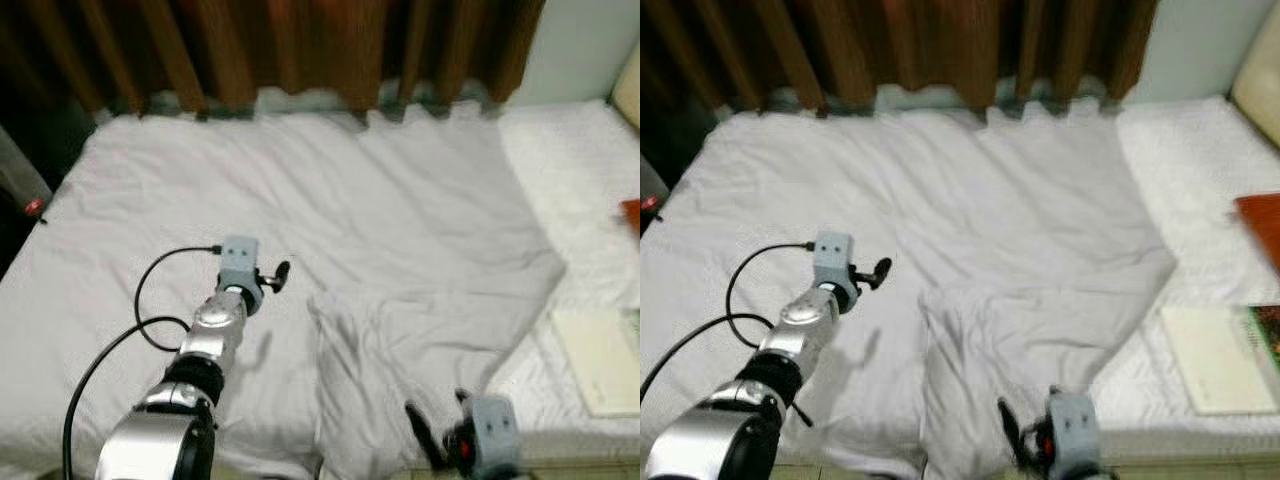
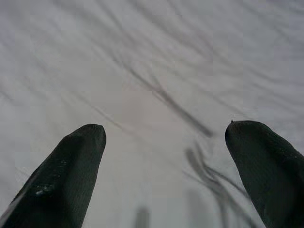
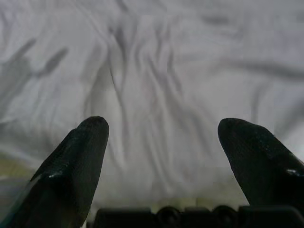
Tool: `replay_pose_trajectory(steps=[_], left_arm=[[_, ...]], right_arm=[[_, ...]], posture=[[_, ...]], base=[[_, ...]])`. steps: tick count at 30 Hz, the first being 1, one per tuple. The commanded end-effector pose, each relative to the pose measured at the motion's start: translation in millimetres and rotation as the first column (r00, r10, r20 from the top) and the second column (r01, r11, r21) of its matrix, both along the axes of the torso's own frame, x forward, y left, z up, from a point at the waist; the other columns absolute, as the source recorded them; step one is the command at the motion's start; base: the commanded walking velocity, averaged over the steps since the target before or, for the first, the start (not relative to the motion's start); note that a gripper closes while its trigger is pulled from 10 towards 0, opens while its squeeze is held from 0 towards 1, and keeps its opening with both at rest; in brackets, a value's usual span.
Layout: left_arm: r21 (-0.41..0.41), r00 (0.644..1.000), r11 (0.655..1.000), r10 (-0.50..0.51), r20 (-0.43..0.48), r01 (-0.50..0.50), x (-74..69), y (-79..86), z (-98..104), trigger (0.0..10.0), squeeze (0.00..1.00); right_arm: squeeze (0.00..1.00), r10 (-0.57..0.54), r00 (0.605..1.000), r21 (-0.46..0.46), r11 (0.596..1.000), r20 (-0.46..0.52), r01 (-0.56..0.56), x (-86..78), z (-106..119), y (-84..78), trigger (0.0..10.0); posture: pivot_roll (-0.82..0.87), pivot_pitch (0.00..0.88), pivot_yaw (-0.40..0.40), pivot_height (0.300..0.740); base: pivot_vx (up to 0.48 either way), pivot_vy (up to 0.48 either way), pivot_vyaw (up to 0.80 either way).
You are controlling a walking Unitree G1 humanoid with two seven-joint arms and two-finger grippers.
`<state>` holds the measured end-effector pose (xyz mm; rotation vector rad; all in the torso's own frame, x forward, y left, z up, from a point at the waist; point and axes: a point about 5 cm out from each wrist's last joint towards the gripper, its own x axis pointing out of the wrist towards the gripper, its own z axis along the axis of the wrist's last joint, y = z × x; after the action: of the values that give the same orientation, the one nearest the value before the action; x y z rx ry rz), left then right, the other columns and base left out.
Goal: Clean up the room
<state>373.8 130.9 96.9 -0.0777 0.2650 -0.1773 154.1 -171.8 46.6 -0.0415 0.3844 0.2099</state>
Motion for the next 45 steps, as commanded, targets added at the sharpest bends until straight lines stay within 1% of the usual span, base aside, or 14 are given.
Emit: replay_pose_trajectory(steps=[1,2,5,6,7,9,18,26,29,32,34,38,40,45], left_arm=[[-0.099,1.0,0.995,-0.007,0.001,0.007,4.0,-13.8,7,10.0,0.0],[-0.099,1.0,0.995,-0.007,0.001,0.007,4.0,-13.8,7,10.0,0.0],[-0.267,0.998,0.963,0.048,0.028,-0.039,12.1,-14.4,22,10.0,0.0],[-0.267,0.998,0.963,0.048,0.028,-0.039,12.1,-14.4,22,10.0,0.0],[-0.323,0.993,0.946,0.061,0.103,-0.025,18.9,-15.6,40,10.0,0.0],[-0.342,0.984,0.94,0.047,0.174,0.016,22.7,-21.1,54,10.0,0.0],[-0.489,0.994,0.871,0.089,0.059,-0.049,15.3,-27.0,33,10.0,0.0],[-0.522,0.987,0.84,0.153,-0.041,-0.151,13.3,-19.7,22,10.0,0.0],[-0.606,0.987,0.78,0.153,-0.054,-0.154,15.8,-20.7,27,10.0,0.0],[-0.631,0.988,0.762,0.148,-0.046,-0.144,18.1,-24.0,33,10.0,0.0],[-0.645,0.991,0.755,0.134,-0.03,-0.121,20.0,-29.4,39,10.0,0.0],[-0.654,0.993,0.752,0.114,0.008,-0.081,24.1,-35.3,51,10.0,0.0],[-0.637,0.996,0.77,0.077,0.038,-0.036,25.6,-42.0,57,10.0,0.0],[-0.59,0.999,0.807,0.035,0.015,-0.02,22.6,-53.8,52,10.0,0.0]], right_arm=[[0.0,-0.016,1.0,-0.006,1.0,0.002,0.016,-19.6,17,0.8,10.0],[0.0,-0.016,1.0,-0.006,1.0,0.002,0.016,-19.6,17,0.8,10.0],[0.0,-0.029,0.999,-0.018,0.999,-0.046,0.028,-60.7,35,3.1,10.0],[0.0,-0.029,0.999,-0.018,0.999,-0.046,0.028,-60.7,35,3.1,10.0],[0.0,-0.019,0.998,-0.024,1.0,-0.066,0.017,-80.0,46,10.3,10.0],[0.0,-0.022,0.995,-0.014,1.0,-0.097,0.021,-91.9,51,15.8,10.0],[0.0,-0.032,0.986,0.015,0.999,-0.165,0.035,-109.2,58,27.3,10.0],[0.0,0.003,0.981,0.022,1.0,-0.193,0.001,-127.1,66,39.3,10.0],[0.0,0.022,0.984,-0.015,1.0,-0.175,-0.025,-132.7,68,40.8,10.0],[0.0,0.061,0.997,-0.113,0.991,-0.053,-0.066,-129.6,69,43.4,10.0],[0.0,0.184,0.982,-0.211,0.963,0.046,-0.17,-119.4,48,54.5,10.0],[0.0,0.228,0.97,-0.281,0.939,0.087,-0.195,-97.7,17,59.5,10.0],[0.0,0.255,0.962,-0.333,0.919,0.097,-0.21,-80.3,0,60.9,10.0],[0.0,0.287,0.954,-0.369,0.898,0.081,-0.239,-62.6,-20,70.7,10.0]], posture=[[-0.32,0.535,0.051,0.74],[-0.32,0.535,0.051,0.74],[-0.36,0.618,0.035,0.74],[-0.36,0.618,0.035,0.74],[-0.39,0.666,0.024,0.74],[-0.38,0.693,0.008,0.74],[-0.39,0.71,0.016,0.74],[-0.44,0.715,0.012,0.74],[-0.47,0.713,0.005,0.74],[-0.51,0.719,-0.008,0.74],[-0.51,0.724,-0.006,0.74],[-0.44,0.737,0.036,0.74],[-0.44,0.734,0.04,0.74],[-0.44,0.749,0.046,0.74]], base=[[0.0,0.0,0.0],[0.0,0.0,0.0],[0.0,0.0,0.0],[0.0,0.0,0.0],[0.0,0.0,0.0],[0.0,0.0,0.0],[0.0,0.0,0.0],[0.0,0.0,0.0],[0.0,0.0,0.0],[0.0,0.0,0.0],[0.0,0.0,0.0],[0.0,0.0,0.0],[0.0,0.0,0.0],[0.0,0.0,0.0]])
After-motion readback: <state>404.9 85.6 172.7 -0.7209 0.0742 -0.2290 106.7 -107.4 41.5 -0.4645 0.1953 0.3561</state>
